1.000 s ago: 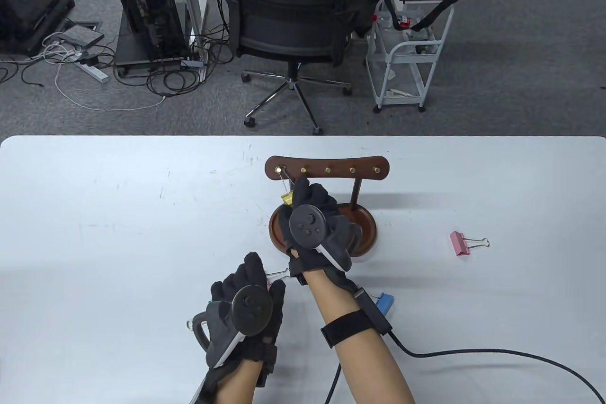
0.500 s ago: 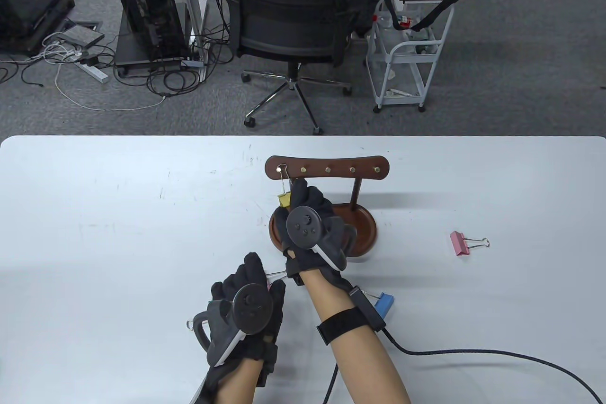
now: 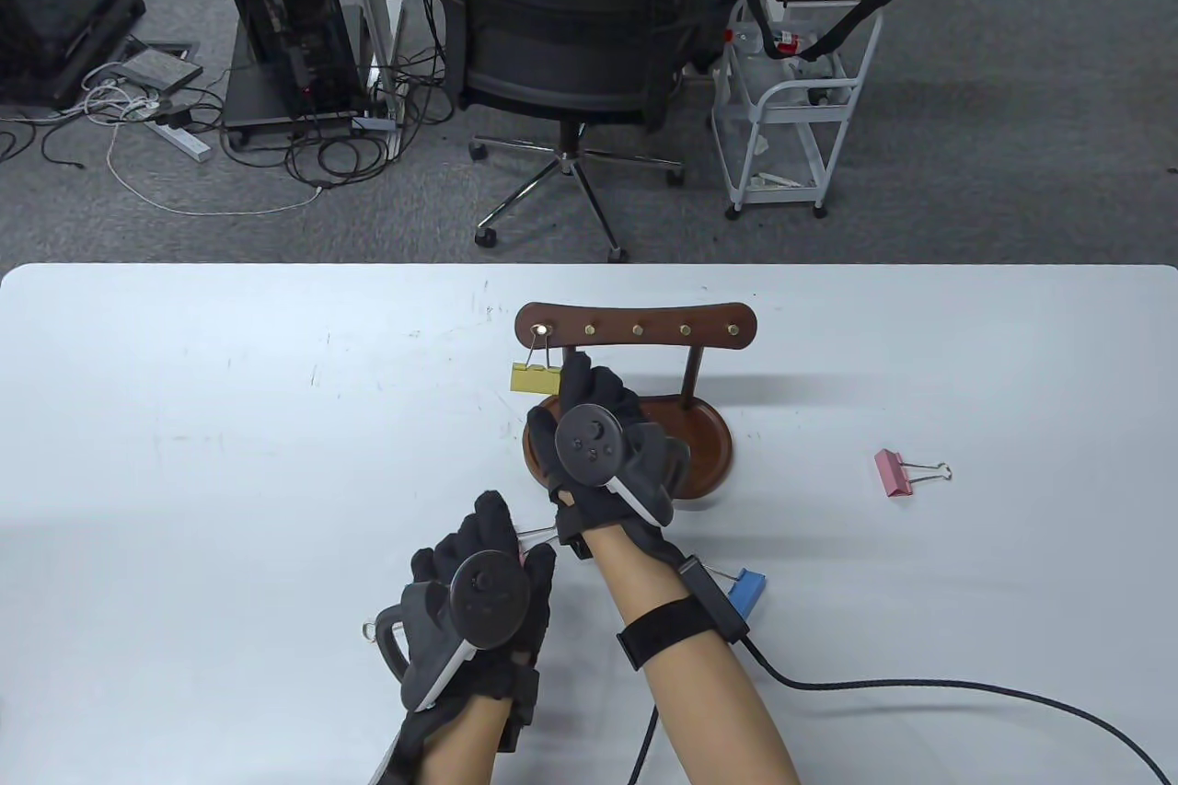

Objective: Hook binder clip onto key rack

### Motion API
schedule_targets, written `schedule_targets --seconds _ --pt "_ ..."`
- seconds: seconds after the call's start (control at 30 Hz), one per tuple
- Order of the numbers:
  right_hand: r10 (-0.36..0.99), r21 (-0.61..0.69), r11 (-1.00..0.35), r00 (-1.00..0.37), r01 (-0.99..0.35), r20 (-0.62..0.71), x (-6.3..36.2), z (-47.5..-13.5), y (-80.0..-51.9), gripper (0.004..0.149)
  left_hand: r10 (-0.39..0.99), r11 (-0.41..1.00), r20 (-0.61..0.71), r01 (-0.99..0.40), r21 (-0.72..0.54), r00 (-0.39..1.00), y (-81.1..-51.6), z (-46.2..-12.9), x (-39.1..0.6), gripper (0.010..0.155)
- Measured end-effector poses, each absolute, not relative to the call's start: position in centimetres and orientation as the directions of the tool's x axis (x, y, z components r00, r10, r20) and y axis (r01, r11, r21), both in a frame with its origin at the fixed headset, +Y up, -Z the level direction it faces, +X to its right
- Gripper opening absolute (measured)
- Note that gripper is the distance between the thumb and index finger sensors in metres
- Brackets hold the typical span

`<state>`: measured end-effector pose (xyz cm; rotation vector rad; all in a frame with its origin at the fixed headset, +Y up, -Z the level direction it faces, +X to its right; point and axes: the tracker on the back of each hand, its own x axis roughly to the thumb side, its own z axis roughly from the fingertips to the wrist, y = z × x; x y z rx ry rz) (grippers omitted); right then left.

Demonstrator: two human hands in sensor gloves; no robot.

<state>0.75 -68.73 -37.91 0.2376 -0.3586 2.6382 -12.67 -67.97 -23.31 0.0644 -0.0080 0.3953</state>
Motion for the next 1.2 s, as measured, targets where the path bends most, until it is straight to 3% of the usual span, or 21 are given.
schedule_targets --seconds 0.6,1.2 --pt "0.439 -0.143 -0.862 -0.857 -0.487 0.271 5.8 -35.6 -65.8 0.078 0.394 0.912 0.081 -0.400 0.088 0.916 -68.0 -23.3 -12.1 0.078" --pt "0.363 -0.170 -0.892 -0.888 -0.419 0.282 12.5 -27.9 -64.2 0.081 0.388 0.900 0.194 -0.416 0.129 0.901 -68.0 -23.1 -11.7 0.073"
